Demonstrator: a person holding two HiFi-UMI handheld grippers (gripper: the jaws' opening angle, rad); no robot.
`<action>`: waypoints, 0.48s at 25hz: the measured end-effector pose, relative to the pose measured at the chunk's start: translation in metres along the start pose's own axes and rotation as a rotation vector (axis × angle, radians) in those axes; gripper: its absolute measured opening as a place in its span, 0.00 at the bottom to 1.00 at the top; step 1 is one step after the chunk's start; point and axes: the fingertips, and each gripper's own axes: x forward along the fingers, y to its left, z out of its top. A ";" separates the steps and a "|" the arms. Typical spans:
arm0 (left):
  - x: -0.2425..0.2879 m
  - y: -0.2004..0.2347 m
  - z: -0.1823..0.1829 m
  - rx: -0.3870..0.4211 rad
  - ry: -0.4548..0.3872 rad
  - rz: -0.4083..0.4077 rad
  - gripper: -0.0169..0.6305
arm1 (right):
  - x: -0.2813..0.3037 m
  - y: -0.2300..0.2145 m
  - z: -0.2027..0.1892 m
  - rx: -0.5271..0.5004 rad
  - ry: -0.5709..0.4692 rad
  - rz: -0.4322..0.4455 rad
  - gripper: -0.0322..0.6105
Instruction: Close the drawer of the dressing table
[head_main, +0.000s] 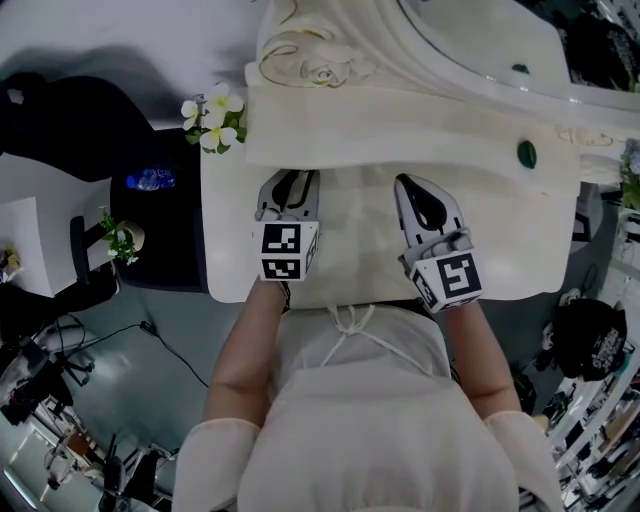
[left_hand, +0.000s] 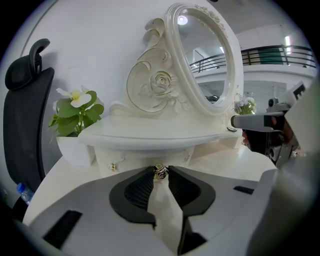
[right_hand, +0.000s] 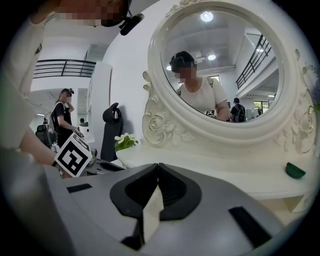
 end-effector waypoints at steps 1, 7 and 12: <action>0.000 -0.001 0.000 0.003 0.000 0.001 0.19 | -0.002 0.000 0.001 0.001 -0.002 -0.002 0.06; -0.005 -0.007 0.001 -0.026 0.000 -0.036 0.22 | -0.011 0.003 0.006 -0.003 -0.015 0.003 0.06; -0.026 -0.010 0.007 -0.018 -0.032 -0.036 0.37 | -0.020 0.009 0.013 -0.002 -0.038 0.003 0.06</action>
